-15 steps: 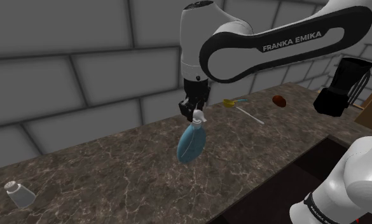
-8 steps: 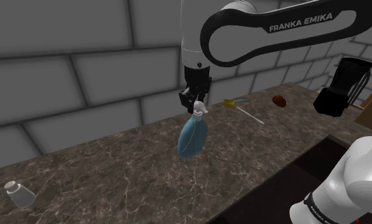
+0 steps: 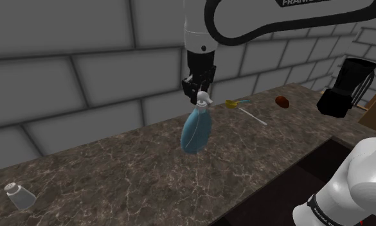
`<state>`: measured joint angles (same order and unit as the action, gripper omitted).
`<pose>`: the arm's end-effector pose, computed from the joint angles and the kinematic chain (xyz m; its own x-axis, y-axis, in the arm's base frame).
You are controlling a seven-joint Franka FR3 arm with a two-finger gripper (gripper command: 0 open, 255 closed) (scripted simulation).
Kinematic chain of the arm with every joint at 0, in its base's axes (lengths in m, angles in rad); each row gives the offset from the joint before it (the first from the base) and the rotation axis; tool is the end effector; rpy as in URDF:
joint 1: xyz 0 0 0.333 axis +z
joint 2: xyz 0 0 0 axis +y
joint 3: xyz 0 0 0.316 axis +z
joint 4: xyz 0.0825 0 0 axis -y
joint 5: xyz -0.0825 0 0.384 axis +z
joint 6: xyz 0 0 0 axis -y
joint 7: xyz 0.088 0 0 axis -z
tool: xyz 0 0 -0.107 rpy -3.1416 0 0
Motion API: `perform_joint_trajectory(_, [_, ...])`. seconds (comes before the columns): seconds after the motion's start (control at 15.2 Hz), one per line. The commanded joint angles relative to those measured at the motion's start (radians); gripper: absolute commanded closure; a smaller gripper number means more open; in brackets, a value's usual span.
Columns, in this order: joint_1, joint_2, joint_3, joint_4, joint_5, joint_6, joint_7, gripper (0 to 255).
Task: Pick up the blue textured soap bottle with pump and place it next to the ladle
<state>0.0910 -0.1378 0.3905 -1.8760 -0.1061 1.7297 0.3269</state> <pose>0.4608 0.2414 0.5623 0.9850 0.1701 0.0307 0.1634 -0.9744 0.1544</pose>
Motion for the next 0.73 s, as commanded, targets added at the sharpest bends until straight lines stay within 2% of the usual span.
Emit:
perform_joint_trajectory(0.0, [0.0, 0.001, 0.0, 0.028, 0.0, -0.027, -0.003, 255])
perform_joint_trajectory(0.66, [-0.001, 0.024, 0.003, 0.187, -0.008, -0.164, -0.014, 255])
